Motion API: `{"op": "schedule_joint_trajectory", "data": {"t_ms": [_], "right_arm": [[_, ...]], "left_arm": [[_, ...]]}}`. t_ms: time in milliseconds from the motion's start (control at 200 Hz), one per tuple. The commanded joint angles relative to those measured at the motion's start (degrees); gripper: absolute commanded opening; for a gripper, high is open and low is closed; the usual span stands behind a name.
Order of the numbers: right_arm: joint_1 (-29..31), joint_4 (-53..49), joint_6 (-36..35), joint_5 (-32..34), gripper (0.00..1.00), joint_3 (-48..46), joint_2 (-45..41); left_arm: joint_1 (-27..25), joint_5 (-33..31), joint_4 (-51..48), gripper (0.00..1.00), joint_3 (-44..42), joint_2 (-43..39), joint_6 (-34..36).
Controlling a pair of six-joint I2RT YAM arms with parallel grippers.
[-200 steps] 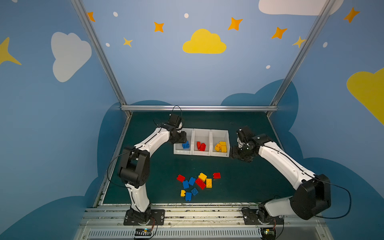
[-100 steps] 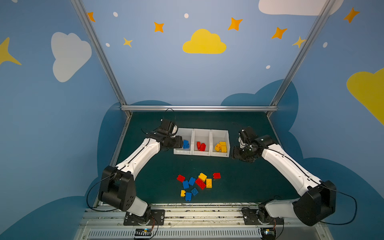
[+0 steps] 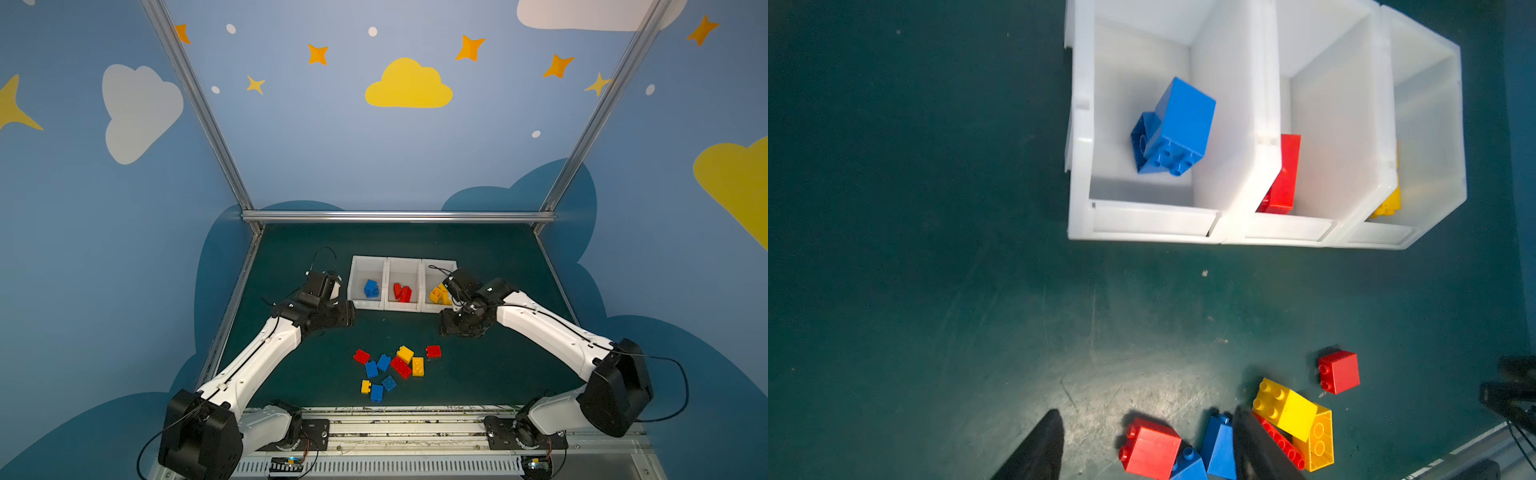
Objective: Sort the legos into containers by color
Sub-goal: 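Withdraw the left gripper while the right gripper grasps a red 2x4 brick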
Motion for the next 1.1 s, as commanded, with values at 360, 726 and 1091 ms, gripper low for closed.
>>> {"op": "schedule_joint_trajectory", "data": {"t_ms": [360, 726, 1091], "right_arm": [[15.2, 4.8, 1.2, -1.7, 0.65, 2.6, 8.2], [22.9, 3.6, -2.3, -2.1, 0.61, 11.2, 19.7], [24.0, 4.1, -4.0, -3.2, 0.55, 13.0, 24.4]], "left_arm": [[-3.1, -0.8, -1.1, 0.65, -7.1, -5.6, -6.1], [-2.9, -4.2, -2.5, 0.66, -10.9, -12.7, -8.7], [-2.7, -4.9, -2.5, 0.67, -14.0, -16.9, -10.8]]}}
